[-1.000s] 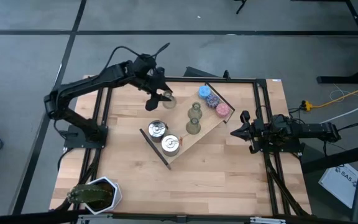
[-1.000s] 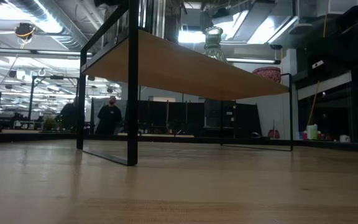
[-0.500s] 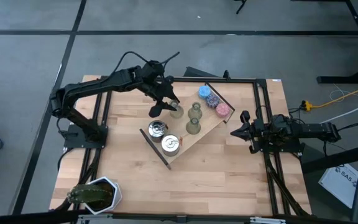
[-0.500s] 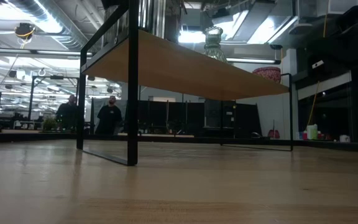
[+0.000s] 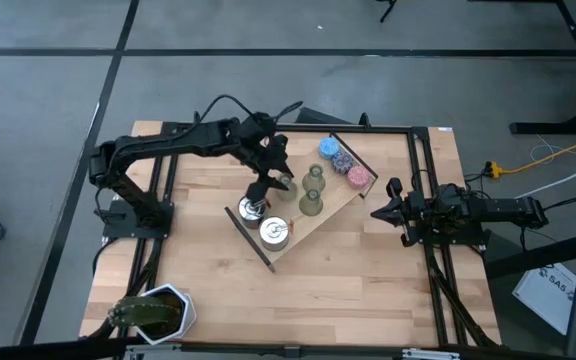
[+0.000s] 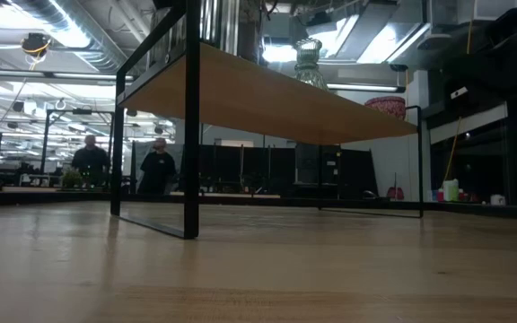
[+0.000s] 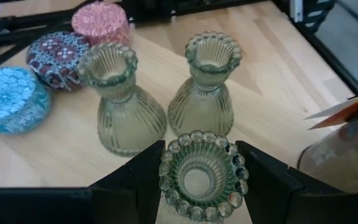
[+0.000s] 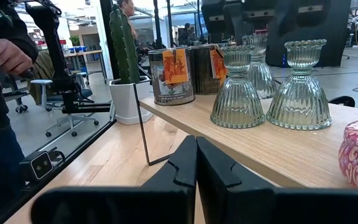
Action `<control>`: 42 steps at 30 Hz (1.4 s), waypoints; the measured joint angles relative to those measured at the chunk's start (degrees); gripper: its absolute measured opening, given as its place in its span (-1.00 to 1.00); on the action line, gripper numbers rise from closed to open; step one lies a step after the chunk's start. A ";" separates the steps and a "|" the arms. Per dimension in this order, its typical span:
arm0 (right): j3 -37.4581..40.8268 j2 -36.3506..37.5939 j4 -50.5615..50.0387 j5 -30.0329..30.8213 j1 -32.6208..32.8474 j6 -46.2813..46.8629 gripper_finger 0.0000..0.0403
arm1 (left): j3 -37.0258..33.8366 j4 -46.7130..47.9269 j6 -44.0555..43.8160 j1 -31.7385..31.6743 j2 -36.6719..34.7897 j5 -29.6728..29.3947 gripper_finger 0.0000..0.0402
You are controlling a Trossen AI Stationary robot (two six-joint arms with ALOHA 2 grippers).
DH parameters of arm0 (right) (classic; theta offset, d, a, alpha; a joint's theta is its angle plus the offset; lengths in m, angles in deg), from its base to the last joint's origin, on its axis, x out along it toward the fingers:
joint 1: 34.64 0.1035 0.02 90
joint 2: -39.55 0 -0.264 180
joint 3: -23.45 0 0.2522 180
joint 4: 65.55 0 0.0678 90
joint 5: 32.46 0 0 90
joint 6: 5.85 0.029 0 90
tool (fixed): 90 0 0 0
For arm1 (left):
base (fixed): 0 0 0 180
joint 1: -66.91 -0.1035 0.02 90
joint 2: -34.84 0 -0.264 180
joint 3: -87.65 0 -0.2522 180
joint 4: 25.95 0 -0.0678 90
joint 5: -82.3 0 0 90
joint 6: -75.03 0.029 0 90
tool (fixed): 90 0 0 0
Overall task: Pick & Place candle stick holders
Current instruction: Put the transparent candle holder on the shelf
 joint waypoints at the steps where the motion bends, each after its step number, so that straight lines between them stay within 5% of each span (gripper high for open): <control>1: 0.02 0.00 0.00 0.00 0.00 0.00 -0.95 | 0.00 -0.05 0.00 0.29 -0.02 -0.79 -0.12; 33: 0.00 0.00 0.00 0.00 0.00 0.00 -0.95 | 0.09 -4.00 -0.79 1.98 2.75 -2.50 -0.12; 42: 0.01 0.00 0.00 0.00 0.00 0.00 -0.95 | 0.00 -4.18 -0.57 2.29 2.89 -6.07 0.02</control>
